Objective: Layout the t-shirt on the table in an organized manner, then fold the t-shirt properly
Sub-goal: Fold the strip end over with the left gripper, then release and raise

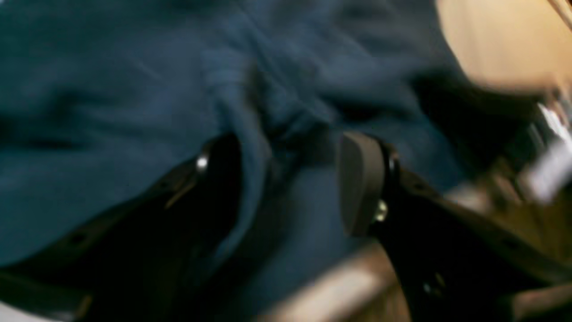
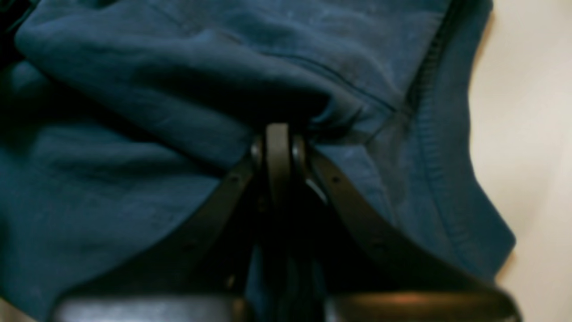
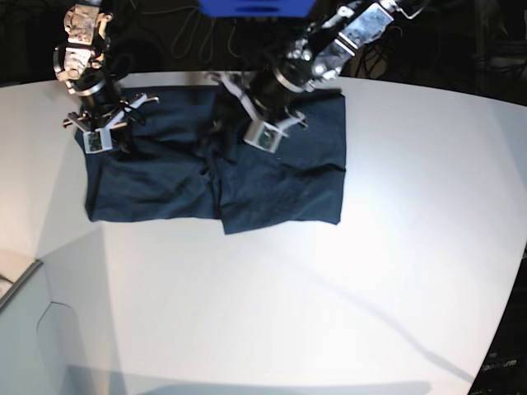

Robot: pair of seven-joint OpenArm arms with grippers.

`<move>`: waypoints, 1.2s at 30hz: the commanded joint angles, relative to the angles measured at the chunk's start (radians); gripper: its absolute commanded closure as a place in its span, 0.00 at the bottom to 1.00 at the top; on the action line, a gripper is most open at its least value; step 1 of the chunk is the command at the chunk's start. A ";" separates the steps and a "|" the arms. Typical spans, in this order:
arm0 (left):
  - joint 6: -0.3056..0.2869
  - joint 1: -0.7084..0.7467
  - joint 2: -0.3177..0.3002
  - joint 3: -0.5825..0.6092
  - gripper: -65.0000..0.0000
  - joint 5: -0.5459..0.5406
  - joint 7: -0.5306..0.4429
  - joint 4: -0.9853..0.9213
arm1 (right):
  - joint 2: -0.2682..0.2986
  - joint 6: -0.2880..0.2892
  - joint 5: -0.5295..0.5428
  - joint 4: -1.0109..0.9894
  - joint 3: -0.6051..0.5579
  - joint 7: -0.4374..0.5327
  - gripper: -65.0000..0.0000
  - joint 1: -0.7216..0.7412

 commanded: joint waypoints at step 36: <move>-0.084 0.211 -0.220 -0.439 0.48 -0.004 -0.040 0.255 | -0.088 0.003 -0.017 0.313 0.153 -0.094 0.37 -0.013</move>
